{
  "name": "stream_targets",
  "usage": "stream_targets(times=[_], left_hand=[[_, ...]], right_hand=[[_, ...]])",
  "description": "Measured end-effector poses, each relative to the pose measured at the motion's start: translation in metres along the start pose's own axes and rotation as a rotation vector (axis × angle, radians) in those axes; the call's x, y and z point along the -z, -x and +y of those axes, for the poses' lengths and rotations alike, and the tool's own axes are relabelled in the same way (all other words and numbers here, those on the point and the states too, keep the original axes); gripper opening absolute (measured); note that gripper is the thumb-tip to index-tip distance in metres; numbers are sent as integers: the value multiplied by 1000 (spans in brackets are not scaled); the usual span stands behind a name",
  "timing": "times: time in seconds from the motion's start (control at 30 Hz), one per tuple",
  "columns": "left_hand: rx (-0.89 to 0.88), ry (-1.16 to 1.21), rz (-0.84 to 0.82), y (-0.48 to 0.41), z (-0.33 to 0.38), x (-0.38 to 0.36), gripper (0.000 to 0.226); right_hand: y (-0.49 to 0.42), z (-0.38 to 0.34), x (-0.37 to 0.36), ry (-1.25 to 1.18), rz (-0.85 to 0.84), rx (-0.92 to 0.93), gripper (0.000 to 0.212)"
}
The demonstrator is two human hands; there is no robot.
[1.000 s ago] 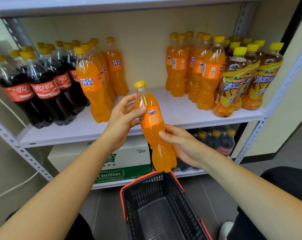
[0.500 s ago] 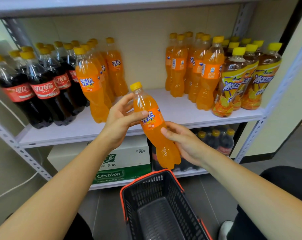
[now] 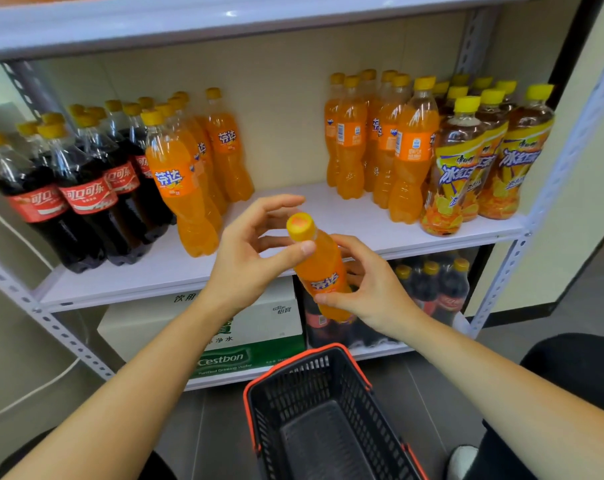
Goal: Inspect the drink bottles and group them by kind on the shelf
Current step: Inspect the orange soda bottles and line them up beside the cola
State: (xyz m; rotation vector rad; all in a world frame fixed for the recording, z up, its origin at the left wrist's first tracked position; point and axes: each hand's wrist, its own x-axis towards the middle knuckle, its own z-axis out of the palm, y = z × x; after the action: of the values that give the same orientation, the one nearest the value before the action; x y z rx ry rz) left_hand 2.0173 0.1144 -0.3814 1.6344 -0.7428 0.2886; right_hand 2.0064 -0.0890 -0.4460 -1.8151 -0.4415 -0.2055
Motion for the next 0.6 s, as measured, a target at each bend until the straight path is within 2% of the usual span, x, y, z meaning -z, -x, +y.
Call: stream_targets(times=[0.2,0.33,0.47,0.6], left_hand=[[-206,-286,-117,8,16,0,31],[-252,-456,-63,13,24,-1,22],[-190,-522,9,19,28,-7,13],[23,-429,36,18,29,-10,11]], right_hand=[[12,8,4,38,16,31,79],[19,12,6,112,34,68,82],[23,15,11,199,57,121,85],[26,16,15,239,22,121,81]])
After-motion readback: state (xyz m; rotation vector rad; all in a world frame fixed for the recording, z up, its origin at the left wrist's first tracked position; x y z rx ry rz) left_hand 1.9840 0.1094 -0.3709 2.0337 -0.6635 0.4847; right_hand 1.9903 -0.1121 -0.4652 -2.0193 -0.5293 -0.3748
